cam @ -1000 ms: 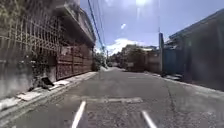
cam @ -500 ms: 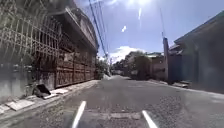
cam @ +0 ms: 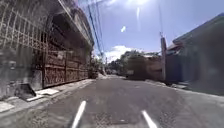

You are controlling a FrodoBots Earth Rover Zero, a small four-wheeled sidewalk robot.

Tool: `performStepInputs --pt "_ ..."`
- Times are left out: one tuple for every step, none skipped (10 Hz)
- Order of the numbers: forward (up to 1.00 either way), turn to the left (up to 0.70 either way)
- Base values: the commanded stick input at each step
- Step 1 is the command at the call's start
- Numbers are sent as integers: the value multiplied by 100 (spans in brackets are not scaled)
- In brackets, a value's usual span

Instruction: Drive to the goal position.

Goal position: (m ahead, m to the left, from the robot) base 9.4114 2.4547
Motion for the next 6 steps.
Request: performStepInputs --pt "70 20" --pt "70 14" --pt "70 5" --pt "70 13" --pt "70 3" --pt "70 0"
